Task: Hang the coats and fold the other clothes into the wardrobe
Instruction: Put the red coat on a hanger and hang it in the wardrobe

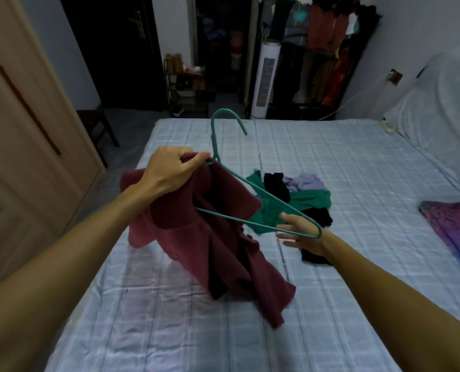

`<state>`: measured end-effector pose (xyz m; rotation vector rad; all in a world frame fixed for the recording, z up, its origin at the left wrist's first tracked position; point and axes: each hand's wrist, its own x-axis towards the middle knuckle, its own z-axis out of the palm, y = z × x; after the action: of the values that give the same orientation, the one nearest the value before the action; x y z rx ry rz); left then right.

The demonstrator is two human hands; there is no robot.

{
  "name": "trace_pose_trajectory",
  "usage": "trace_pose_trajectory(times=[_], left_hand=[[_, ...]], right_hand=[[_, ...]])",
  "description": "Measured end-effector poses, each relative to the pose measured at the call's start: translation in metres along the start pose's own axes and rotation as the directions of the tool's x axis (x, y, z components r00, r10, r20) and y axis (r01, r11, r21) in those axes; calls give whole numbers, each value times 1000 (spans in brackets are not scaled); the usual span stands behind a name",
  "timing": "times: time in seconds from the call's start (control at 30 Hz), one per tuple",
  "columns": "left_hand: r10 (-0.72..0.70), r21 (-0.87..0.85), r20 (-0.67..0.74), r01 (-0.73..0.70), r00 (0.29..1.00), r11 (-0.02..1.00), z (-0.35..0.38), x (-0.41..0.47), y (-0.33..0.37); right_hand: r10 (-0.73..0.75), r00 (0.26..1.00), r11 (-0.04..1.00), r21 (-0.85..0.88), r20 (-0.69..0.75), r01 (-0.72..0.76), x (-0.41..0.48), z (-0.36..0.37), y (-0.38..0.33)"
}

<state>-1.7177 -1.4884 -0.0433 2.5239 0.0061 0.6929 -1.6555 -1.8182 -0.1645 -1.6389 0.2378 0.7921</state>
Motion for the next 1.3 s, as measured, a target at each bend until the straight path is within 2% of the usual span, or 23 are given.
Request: trace_pose_trajectory(times=[0.07, 0.13, 0.17, 0.23, 0.33, 0.43, 0.57, 0.7, 0.8, 0.87, 1.03, 1.17, 1.3], left_hand=[[8, -79, -29, -10, 1000, 997, -9, 1, 1], [-3, -163, -77, -10, 997, 987, -19, 3, 7], [-5, -200, -99, -15, 995, 980, -25, 3, 11], [14, -228, -129, -43, 992, 973, -33, 3, 16], [18, -234, -157, -55, 987, 971, -43, 1, 20], [-9, -249, -187, -38, 982, 968, -51, 0, 18], [-37, -247, -174, -7, 984, 969, -63, -2, 14], [-49, -92, -194, 31, 980, 995, -70, -2, -8], [-20, 21, -191, 24, 981, 999, -67, -4, -32], [4, 126, -185, 19, 983, 992, -63, -8, -41], [153, 387, -158, -81, 976, 918, -51, -13, -40], [204, 529, -142, -100, 969, 843, -40, -8, -27], [267, 602, -65, -176, 961, 779, -30, -6, -10]], right_hand=[[-165, 983, 974, -169, -82, 149, 5, 16, 6], [-377, 922, 870, -373, -83, 322, 6, 44, 9], [-461, 886, 817, -411, -47, 403, 8, 60, 13], [-557, 830, 777, -375, -35, 505, 12, 88, 19], [-569, 816, 778, -392, -106, 491, 16, 119, 2], [-502, 849, 843, -311, -164, 438, 29, 140, -13], [-464, 881, 852, -320, -96, 414, 41, 156, -18], [-553, 808, 832, -171, -202, 527, 37, 130, -35], [-648, 723, 759, -271, -239, 592, 31, 87, -56], [-662, 709, 743, -337, -245, 578, 23, 61, -71], [-659, 695, 744, -384, -289, 546, 2, 27, -106], [-661, 653, 750, -294, -369, 593, -20, 24, -129], [-670, 575, 738, -337, -470, 585, -35, 28, -141]])
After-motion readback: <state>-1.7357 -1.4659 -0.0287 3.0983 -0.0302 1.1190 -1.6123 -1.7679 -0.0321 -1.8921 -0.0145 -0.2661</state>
